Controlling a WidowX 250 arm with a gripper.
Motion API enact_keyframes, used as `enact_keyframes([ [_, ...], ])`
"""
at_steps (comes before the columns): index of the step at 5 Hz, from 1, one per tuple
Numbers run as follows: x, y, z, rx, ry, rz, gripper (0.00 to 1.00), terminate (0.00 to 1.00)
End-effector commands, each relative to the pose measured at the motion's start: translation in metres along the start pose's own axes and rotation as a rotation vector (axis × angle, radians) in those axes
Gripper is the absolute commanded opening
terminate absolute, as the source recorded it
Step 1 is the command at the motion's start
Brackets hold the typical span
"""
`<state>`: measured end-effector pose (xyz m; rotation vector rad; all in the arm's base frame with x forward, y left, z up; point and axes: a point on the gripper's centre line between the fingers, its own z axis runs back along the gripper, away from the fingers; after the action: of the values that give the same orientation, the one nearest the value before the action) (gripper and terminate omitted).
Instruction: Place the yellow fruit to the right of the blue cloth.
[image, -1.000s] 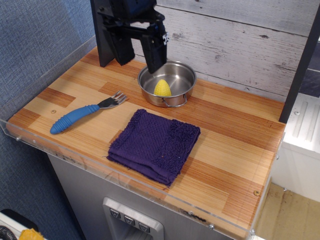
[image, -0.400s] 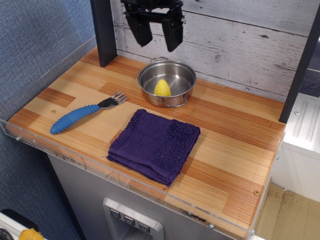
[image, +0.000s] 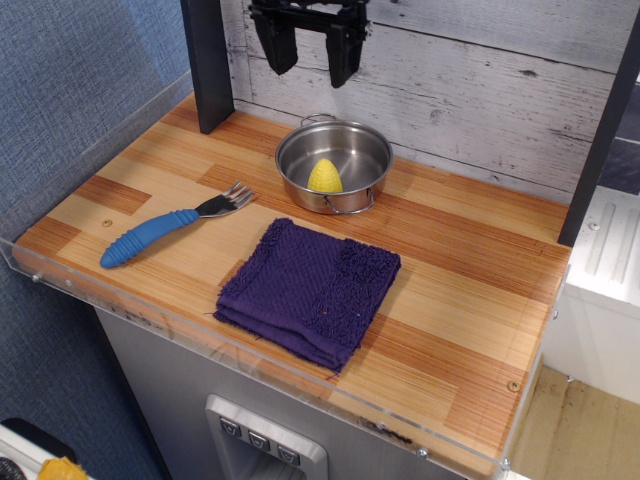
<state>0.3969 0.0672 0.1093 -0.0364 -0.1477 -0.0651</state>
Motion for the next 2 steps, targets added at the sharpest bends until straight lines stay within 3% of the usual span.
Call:
enact_keyframes([
  [1, -0.0085, -0.0099, 0.0200, 0.056, -0.024, -0.039, 1.00, 0.00],
  [2, -0.0142, -0.0133, 0.0169, 0.049, -0.020, -0.040, 1.00, 0.00],
])
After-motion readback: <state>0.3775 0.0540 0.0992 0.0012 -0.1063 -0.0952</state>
